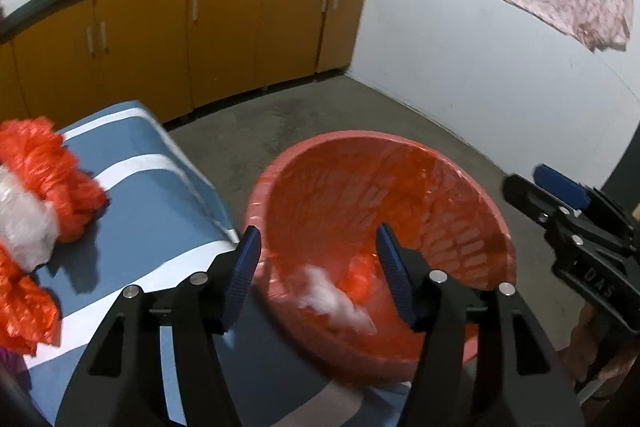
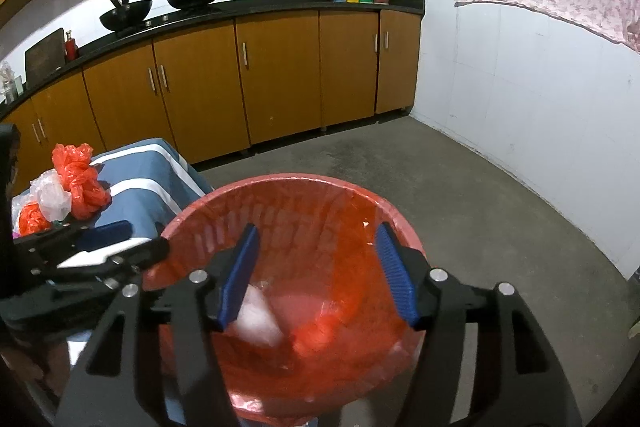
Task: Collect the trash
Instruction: 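Carry both bags over the orange-red basket and open both tools, then grasp the bubble wrap with the left tool while the right tool grasps the clear bag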
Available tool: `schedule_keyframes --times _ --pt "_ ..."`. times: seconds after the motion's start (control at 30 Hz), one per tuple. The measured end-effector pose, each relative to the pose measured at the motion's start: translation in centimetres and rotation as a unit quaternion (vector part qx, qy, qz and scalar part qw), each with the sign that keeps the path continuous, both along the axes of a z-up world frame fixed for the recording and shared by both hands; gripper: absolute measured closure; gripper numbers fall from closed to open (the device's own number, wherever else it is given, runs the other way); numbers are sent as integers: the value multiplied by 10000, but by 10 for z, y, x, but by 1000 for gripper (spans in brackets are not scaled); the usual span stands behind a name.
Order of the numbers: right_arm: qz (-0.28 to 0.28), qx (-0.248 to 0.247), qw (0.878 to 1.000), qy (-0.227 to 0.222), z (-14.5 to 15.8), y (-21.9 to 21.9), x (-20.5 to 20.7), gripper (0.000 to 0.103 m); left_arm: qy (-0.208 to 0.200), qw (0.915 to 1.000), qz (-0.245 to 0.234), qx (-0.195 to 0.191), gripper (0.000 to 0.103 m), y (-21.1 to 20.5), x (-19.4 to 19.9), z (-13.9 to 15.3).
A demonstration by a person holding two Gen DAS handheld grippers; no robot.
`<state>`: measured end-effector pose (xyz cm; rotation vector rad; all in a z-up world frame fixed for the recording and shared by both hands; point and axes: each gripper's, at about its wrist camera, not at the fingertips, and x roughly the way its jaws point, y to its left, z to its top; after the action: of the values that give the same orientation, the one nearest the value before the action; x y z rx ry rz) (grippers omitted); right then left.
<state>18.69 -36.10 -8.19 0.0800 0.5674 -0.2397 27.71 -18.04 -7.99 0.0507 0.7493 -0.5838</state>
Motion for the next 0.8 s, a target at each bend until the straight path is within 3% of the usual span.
schedule_keyframes --times 0.23,0.4,0.6,0.8 --pt "283 -75 9996 -61 7 29 -4 40 -396 9970 657 -120 38 63 -19 25" --pt "863 -38 9962 -111 12 79 0 38 -760 9878 1357 -26 32 126 -46 39" --pt "1549 6 9879 -39 7 148 11 38 -1165 9628 2417 311 30 206 -73 42" --pt "1977 91 9802 13 4 203 27 38 -1205 9335 3339 516 21 283 -91 32"
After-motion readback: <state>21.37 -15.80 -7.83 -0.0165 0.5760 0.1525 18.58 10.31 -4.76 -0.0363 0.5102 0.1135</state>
